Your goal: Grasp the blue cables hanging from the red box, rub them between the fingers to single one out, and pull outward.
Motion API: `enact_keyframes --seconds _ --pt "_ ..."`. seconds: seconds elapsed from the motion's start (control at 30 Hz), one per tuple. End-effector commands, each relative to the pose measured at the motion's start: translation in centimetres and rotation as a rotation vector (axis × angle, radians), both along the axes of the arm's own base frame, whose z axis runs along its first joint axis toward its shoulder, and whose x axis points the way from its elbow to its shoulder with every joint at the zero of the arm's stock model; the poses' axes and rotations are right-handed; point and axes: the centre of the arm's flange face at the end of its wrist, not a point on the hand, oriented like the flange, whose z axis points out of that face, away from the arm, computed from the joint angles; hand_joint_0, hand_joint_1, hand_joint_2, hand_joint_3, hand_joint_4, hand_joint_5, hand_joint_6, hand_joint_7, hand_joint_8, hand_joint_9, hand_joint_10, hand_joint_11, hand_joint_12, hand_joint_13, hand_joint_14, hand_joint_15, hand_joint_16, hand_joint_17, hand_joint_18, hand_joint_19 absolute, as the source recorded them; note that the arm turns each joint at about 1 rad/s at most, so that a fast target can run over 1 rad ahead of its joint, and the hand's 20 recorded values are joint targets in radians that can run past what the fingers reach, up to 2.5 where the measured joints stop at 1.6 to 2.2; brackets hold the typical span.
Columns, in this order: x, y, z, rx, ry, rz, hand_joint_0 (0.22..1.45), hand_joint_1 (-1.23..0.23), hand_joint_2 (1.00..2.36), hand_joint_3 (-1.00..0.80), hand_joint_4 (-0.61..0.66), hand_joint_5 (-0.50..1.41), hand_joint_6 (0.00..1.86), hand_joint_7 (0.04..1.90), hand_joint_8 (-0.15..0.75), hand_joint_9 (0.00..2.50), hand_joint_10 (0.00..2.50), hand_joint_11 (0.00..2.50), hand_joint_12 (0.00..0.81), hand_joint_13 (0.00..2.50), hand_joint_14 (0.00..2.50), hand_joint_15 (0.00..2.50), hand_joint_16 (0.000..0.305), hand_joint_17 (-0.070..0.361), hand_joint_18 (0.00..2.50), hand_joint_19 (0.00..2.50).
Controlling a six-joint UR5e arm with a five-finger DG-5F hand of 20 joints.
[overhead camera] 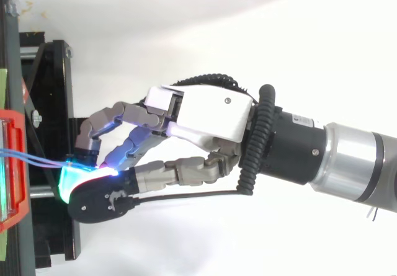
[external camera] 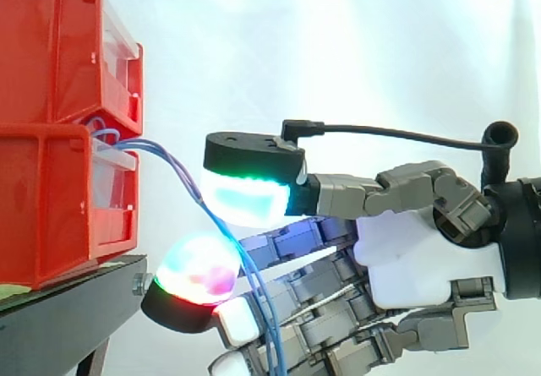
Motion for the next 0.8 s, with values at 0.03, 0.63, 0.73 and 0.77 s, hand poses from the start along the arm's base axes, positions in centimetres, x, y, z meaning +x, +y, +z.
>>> enact_keyframes --seconds 0.03,0.63,0.73,0.77 --pt "0.03 0.07 0.1 0.001 -0.002 0.001 0.57 -0.54 1.01 -0.42 0.17 -0.14 0.82 0.92 0.261 0.98 0.02 0.72 0.342 0.81 0.02 0.58 0.044 0.1 0.69 0.57" --pt "0.47 0.08 0.96 0.007 -0.032 0.002 0.58 -0.7 1.01 -0.35 0.17 -0.18 0.88 0.85 0.267 0.95 0.02 0.75 0.341 0.81 0.02 0.59 0.045 0.101 0.68 0.56" --pt "0.55 0.1 1.02 0.009 -0.039 0.002 0.56 -0.6 1.01 -0.41 0.16 -0.17 0.87 0.88 0.27 0.98 0.02 0.74 0.349 0.82 0.02 0.59 0.046 0.103 0.69 0.57" --pt "0.55 0.22 1.02 0.009 -0.039 0.004 0.56 -0.58 1.01 -0.42 0.16 -0.16 0.86 0.88 0.269 0.98 0.02 0.74 0.348 0.82 0.02 0.58 0.046 0.103 0.7 0.57"
